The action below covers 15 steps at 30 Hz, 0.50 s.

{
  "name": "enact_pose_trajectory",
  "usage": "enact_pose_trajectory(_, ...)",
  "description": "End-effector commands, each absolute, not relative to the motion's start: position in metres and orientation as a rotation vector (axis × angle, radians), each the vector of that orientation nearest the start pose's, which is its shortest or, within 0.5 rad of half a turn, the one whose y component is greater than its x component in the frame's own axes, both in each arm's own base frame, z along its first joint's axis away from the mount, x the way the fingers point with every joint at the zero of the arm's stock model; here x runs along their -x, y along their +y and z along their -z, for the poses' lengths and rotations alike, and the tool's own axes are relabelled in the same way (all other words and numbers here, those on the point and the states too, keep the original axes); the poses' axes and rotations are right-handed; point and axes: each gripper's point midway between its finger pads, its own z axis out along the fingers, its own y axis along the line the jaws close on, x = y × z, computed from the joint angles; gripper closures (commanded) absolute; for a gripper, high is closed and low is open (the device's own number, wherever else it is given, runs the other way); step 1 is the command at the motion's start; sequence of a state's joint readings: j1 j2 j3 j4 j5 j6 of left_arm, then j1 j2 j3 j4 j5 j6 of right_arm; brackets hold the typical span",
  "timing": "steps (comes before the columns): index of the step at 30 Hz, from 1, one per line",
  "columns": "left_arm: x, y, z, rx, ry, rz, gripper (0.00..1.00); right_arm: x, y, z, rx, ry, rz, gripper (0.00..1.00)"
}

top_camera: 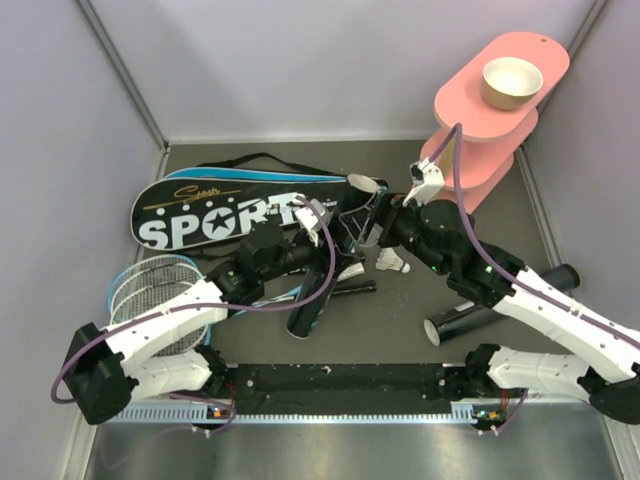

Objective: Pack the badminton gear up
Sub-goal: Adjust the shuttle tube, then pick up the shuttlecock at the center of the board.

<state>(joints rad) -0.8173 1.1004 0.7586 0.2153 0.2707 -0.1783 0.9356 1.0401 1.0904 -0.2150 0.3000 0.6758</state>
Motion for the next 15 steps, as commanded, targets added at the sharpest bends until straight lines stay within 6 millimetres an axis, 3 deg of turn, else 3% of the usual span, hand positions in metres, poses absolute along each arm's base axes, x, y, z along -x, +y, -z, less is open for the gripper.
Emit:
enact_pose_trajectory(1,-0.248,-0.283,-0.283,-0.654,1.552,0.773,0.51,-0.238,0.234,-0.359,0.041,1.816,-0.788,0.11)
enact_pose_trajectory(3,-0.252,-0.264,-0.272,-0.621,1.567,0.7,0.52,-0.233,0.21,-0.345,0.045,1.839,-0.724,0.08)
enact_pose_trajectory(5,-0.25,-0.246,-0.281,-0.577,1.543,0.654,0.54,-0.238,0.183,-0.319,-0.024,1.878,-0.598,0.04)
enact_pose_trajectory(6,-0.253,-0.234,-0.276,-0.536,1.555,0.607,0.55,-0.235,0.171,-0.307,-0.05,1.911,-0.547,0.04)
enact_pose_trajectory(8,-0.246,-0.22,-0.288,-0.493,1.51,0.594,0.57,-0.24,0.158,-0.287,-0.106,1.97,-0.436,0.01)
enact_pose_trajectory(9,-0.24,-0.219,-0.285,-0.509,1.498,0.61,0.57,-0.241,0.157,-0.258,-0.138,2.081,-0.348,0.01)
enact_pose_trajectory(10,-0.233,-0.214,-0.296,-0.515,1.445,0.618,0.57,-0.244,0.158,-0.245,-0.147,2.134,-0.294,0.01)
enact_pose_trajectory(12,-0.225,-0.211,-0.295,-0.53,1.411,0.627,0.58,-0.249,0.167,-0.24,-0.182,2.201,-0.263,0.01)
enact_pose_trajectory(13,-0.215,-0.21,-0.302,-0.562,1.364,0.647,0.58,-0.253,0.172,-0.22,-0.181,2.271,-0.2,0.01)
enact_pose_trajectory(15,-0.208,-0.208,-0.299,-0.612,1.331,0.632,0.58,-0.261,0.178,-0.215,-0.244,2.289,-0.186,0.01)
